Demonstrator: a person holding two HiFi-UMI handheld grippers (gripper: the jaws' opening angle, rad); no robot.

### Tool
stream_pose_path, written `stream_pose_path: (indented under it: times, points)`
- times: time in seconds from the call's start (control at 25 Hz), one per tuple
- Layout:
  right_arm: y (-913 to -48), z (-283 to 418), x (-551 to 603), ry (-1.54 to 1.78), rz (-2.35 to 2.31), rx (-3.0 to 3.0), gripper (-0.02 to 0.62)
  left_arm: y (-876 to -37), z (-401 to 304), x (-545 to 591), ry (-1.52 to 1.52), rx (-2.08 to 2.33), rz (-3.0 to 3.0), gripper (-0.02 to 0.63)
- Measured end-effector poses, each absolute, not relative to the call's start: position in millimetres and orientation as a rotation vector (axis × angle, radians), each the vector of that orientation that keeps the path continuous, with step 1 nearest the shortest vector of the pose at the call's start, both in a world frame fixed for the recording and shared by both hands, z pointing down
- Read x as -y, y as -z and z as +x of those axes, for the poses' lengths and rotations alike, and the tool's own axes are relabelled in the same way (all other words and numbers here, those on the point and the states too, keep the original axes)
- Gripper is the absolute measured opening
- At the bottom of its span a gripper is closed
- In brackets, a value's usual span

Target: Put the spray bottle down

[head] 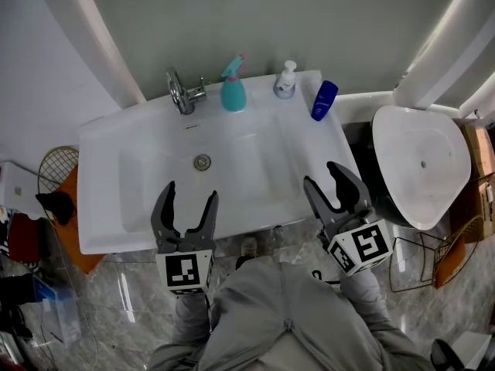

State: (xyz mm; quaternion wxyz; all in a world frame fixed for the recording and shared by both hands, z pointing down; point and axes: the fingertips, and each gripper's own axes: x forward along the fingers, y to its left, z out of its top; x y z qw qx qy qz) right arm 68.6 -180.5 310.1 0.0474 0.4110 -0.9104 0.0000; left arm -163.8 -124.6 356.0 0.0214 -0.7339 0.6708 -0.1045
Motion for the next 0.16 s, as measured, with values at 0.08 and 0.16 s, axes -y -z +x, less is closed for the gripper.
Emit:
stream_pose_path:
  times: [0.08, 0.16]
  points:
    - [-310.0, 68.7, 179.9, 0.0, 1.257, 2.775, 0.215, -356.6, -163.7, 124.5, 0.324, -2.078, -2.278, 0.373]
    - [-309.7, 68.8, 179.3, 0.0, 1.26, 2.773, 0.215, -356.5, -163.4, 124.4, 0.319, -2.075, -2.282, 0.373]
